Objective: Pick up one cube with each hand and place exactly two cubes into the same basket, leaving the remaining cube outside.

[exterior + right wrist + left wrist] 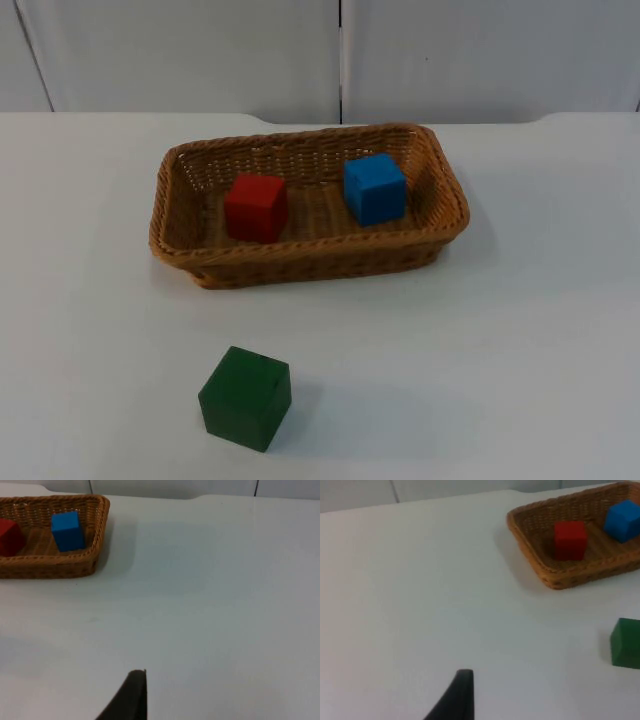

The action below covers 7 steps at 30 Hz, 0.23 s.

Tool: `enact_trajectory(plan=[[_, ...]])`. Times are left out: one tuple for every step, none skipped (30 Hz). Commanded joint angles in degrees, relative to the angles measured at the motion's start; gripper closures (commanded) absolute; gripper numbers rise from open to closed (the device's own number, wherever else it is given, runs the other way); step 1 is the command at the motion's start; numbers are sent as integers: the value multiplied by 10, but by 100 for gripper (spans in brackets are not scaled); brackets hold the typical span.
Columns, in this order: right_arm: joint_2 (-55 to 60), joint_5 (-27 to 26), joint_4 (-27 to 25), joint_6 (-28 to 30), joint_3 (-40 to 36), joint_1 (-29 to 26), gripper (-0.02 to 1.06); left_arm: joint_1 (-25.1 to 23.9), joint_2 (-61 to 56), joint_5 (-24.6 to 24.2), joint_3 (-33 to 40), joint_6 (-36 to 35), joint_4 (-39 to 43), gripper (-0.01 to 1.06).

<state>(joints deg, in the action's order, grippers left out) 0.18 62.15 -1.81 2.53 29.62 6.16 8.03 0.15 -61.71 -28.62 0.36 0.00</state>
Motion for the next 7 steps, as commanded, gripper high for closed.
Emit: enact_trajectory(plan=[[-2,-4,1,-1,-1,-3,-1,-24,-2,1,3,-4,0,0],[-2,-4,1,-1,-1,-3,-1,-24,-2,1,3,-4,0,0],[-2,-4,1,-1,-1,-3,-1,-40,-2,1,3,-4,0,0],[-2,-4,1,-1,-1,-3,-1,-49,-2,1,3,-4,0,0],[-2,-4,1,-1,-1,-3,-1,-57,-2,1,3,-4,0,0],[-2,-4,1,-1,-1,-3,-1,-62,-2,1,3,-4,0,0],[-2,-4,1,-1,-1,-3,-1,-62,-2,1,3,-4,0,0]])
